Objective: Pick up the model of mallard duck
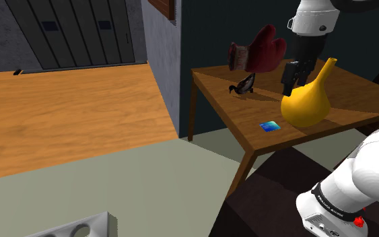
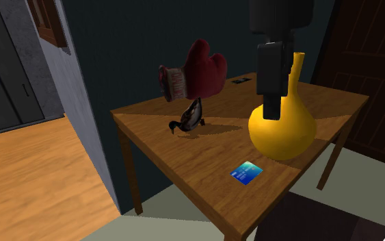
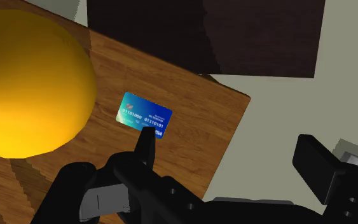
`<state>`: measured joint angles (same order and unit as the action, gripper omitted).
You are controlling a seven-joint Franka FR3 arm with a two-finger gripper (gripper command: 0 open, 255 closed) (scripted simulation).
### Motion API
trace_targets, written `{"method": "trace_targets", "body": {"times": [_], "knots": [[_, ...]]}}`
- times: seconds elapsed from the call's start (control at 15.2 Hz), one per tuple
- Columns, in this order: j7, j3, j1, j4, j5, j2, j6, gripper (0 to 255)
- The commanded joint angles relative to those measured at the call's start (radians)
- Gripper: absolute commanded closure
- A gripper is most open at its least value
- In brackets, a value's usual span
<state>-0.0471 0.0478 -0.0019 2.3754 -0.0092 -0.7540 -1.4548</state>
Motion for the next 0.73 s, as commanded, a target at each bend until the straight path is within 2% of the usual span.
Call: {"method": "trace_targets", "body": {"times": [0.0,0.33,0.66], "knots": [[0.0,0.0,0.0,0.0,0.0,0.0,0.0,0],[0.141,-0.122,-0.023,-0.086,-0.025,0.158,-0.054,0],[0.286,-0.231,-0.036,-0.208,-0.015,0.343,-0.088,0]]}}
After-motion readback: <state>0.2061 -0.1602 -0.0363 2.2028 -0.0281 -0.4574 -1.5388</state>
